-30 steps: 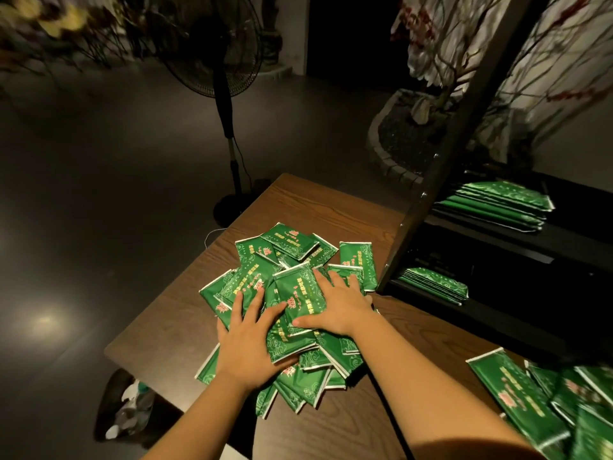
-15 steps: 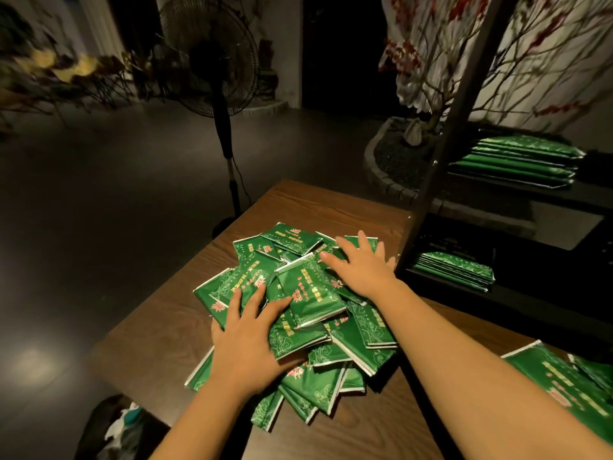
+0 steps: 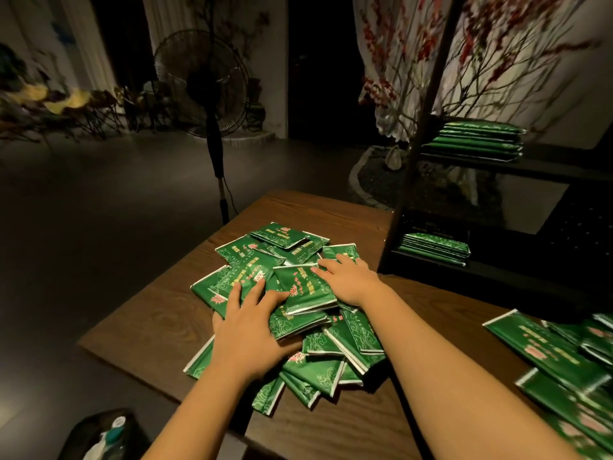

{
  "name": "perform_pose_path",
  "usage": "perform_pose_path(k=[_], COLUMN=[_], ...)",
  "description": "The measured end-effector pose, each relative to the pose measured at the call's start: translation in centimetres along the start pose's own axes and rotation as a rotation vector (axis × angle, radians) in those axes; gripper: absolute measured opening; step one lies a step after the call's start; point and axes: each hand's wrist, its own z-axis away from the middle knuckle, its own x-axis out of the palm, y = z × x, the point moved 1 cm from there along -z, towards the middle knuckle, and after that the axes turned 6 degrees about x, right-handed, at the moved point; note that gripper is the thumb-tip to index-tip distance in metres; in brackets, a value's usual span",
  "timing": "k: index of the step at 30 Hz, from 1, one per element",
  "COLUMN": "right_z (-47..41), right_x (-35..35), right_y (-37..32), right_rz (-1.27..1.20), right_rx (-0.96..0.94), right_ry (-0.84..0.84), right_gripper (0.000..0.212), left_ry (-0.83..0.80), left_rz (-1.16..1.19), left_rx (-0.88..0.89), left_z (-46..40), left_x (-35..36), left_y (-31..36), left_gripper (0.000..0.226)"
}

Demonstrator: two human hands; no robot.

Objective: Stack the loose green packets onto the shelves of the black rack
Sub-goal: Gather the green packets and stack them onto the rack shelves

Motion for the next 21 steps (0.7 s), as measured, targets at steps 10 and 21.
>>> perform_pose_path(k=[10, 21], right_z=[6.9, 13.1], right_x=[-0.1, -4.6], right_y=[4.1, 8.7], right_rz=[-0.163, -0.325], right_rx=[-0.082, 0.07], right_ry=[0.096, 0.191], right_gripper=[0.054, 0.054], left_ry=[0.003, -0.043], left_rz=[0.029, 0.099], left_rx=[0.025, -0.005], left_z=[2.9, 3.9], left_x=[1.7, 4.0], left_y=[4.6, 13.3], left_gripper=[0.075, 0.087])
